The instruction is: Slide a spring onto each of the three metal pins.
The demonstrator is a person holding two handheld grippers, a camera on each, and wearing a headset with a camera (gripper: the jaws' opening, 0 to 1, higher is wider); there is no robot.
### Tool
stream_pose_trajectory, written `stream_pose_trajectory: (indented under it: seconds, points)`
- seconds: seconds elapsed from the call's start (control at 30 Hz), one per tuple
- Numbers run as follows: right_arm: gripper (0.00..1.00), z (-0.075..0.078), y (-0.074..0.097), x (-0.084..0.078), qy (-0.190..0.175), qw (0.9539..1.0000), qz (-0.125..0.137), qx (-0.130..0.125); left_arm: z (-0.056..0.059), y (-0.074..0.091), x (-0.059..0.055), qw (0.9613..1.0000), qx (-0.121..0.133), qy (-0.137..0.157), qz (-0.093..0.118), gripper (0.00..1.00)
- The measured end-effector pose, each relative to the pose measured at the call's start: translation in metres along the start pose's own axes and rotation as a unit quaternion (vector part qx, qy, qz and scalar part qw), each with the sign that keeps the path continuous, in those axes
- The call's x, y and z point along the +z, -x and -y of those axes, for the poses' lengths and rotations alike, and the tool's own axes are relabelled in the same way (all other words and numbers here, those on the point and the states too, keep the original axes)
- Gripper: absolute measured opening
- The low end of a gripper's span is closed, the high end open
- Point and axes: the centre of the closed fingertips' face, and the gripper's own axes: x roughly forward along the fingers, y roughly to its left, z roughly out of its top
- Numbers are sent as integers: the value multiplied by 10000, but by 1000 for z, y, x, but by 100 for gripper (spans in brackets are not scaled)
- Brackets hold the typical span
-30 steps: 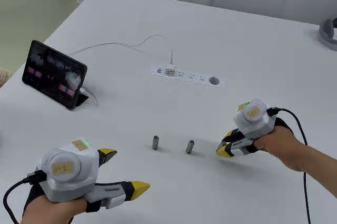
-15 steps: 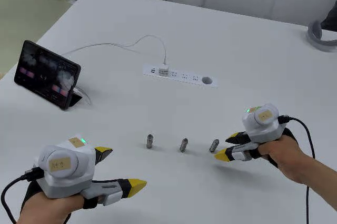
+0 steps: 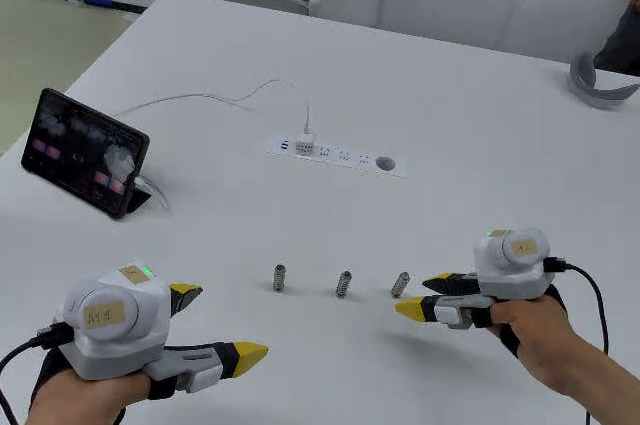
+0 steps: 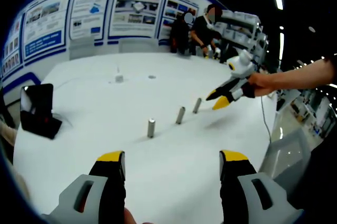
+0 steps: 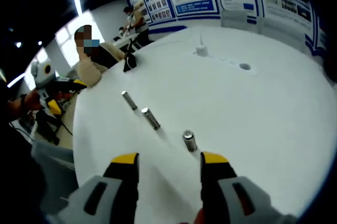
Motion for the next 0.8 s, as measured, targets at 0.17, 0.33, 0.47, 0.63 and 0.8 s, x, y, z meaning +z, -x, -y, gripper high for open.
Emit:
stream_pose_trajectory:
  seconds: [0.17,0.33,0.47,0.63,0.8]
  points:
    - [52,-7,5,-2,-117,9998,144,-40,-3,1,-1,10000,20,3,-11,74]
    - [57,-17,10,-2,-125,9995,273,-69,-5,0,-3,10000,30,20,-26,74]
    - [62,-24,15,-2,-120,9992,378,-99,-6,-1,-3,10000,27,3,-39,74]
    - [65,-33,22,-2,-168,9984,521,-125,-8,-2,-1,10000,23,-2,-18,75]
    - [68,-42,28,-2,-137,9980,587,-167,-8,-3,2,10000,5,-25,9,75]
